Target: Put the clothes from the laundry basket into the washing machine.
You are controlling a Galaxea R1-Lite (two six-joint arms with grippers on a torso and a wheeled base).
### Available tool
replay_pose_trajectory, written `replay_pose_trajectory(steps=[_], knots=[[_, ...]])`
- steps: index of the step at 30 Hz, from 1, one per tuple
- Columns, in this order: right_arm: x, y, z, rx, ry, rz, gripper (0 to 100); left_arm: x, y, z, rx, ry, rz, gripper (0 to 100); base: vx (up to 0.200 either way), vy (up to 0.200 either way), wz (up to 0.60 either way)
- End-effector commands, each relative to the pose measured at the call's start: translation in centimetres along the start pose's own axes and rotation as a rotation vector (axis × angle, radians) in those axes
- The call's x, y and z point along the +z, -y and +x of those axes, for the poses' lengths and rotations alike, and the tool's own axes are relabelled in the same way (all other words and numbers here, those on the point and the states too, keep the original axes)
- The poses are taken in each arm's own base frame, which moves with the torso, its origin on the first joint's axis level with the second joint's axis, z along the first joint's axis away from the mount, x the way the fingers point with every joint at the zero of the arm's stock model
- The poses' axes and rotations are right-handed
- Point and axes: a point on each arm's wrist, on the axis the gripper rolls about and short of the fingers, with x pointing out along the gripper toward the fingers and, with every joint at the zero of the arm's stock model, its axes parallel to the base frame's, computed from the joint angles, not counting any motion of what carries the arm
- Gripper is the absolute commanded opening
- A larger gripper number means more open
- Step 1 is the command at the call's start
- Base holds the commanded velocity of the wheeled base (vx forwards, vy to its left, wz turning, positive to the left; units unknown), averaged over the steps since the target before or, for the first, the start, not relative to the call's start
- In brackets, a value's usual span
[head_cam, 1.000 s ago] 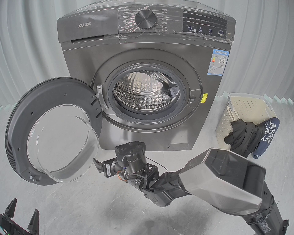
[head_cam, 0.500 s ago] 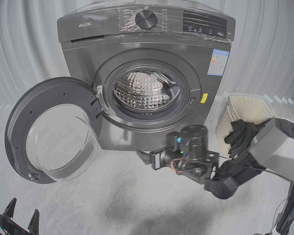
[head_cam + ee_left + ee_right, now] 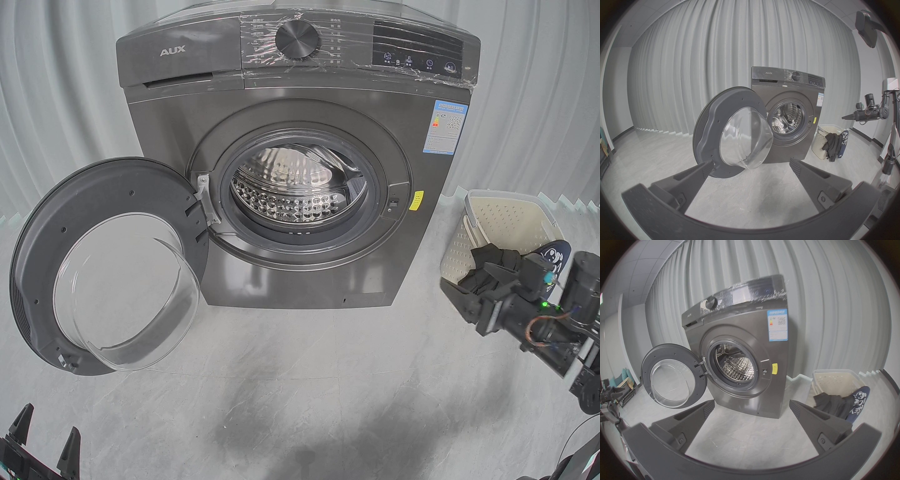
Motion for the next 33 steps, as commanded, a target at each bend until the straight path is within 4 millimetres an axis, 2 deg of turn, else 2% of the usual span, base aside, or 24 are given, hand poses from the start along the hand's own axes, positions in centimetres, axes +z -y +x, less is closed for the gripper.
replay_pose_trajectory(steps=[1,5,7,8,15,18,19,21,24,27,33], knots=[[0.5,1.8,-6.7,-0.054,0.117,-0.004,100,-0.5,0.0,0.0,0.000,-0.003,0.000,100,0.000,0.000,0.00],[-0.4,2.7,-8.9,-0.105,0.124,-0.001,100,-0.5,0.0,0.0,0.000,-0.003,0.000,100,0.000,0.000,0.00],[-0.4,2.7,-9.0,-0.106,0.127,-0.001,100,-0.5,0.0,0.0,0.000,-0.003,0.000,100,0.000,0.000,0.00],[-1.5,3.2,-10.9,-0.140,0.127,-0.005,100,-0.5,0.0,0.0,0.000,-0.003,0.000,100,0.000,0.000,0.00],[-2.3,3.8,-15.5,-0.231,0.177,0.013,100,-0.5,0.0,0.0,0.000,-0.003,0.000,100,0.000,0.000,0.00],[-3.8,3.6,-18.4,-0.266,0.167,0.010,100,-0.5,0.0,0.0,0.000,-0.003,0.000,100,0.000,0.000,0.00],[-4.0,3.6,-18.7,-0.269,0.167,0.010,100,-0.5,0.0,0.0,0.000,-0.003,0.000,100,0.000,0.000,0.00],[-5.6,3.4,-20.6,-0.309,0.156,0.007,100,-0.5,0.0,0.0,0.000,-0.003,0.000,100,0.000,0.000,0.00],[-7.2,3.1,-22.1,-0.363,0.155,0.003,100,-0.5,0.0,0.0,0.002,-0.003,0.008,100,0.000,0.000,0.00],[-9.0,2.8,-23.1,-0.344,0.133,-0.005,100,-0.5,0.0,0.0,0.002,-0.004,0.011,100,0.000,0.000,0.00],[-10.1,2.2,-23.6,-0.312,0.124,-0.022,100,-0.5,0.0,0.0,-0.003,-0.005,0.008,100,0.000,0.000,0.00]])
